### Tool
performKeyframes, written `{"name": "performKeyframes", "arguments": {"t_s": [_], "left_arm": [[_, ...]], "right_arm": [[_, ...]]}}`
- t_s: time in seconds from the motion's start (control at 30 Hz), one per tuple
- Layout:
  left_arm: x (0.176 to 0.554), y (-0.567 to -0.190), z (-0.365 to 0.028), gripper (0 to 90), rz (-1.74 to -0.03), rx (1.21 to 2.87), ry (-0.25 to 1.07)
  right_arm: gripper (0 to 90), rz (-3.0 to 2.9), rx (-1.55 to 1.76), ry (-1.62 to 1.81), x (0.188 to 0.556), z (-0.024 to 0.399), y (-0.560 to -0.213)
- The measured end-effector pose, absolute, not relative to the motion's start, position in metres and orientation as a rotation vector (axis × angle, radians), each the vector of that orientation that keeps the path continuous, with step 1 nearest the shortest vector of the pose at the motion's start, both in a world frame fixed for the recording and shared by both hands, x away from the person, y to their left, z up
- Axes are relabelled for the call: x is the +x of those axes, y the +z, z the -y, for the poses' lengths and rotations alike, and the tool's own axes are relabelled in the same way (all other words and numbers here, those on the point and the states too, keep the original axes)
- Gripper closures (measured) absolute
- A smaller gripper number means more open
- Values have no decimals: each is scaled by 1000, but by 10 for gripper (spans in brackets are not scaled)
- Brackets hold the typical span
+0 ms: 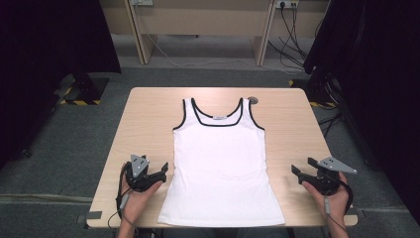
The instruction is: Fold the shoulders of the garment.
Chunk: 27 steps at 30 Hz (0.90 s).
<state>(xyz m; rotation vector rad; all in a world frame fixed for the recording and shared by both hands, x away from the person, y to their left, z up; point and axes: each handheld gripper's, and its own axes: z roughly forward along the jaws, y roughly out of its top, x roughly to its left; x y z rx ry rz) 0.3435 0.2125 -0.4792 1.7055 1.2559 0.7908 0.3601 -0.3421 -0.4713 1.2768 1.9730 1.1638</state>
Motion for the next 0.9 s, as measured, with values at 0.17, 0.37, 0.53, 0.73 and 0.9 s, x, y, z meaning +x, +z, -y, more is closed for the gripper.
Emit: {"name": "performKeyframes", "arguments": {"t_s": [0.17,0.37,0.53,0.73,0.9], "left_arm": [[343,-479,-213,149,-1260,1697,786],[342,-479,-211,150,-1247,1709,806],[343,-479,-212,147,-1253,1701,795],[343,-479,-210,147,-1250,1717,804],[343,-479,-211,147,-1252,1711,798]], "right_arm": [[250,-1962,1300,1196,371,338,-471],[288,-2020,1261,1184,399,323,-454],[351,-2072,1220,1173,439,308,-432],[438,-2138,1222,1137,491,293,-419],[485,-2169,1275,1123,529,280,-413]]}}
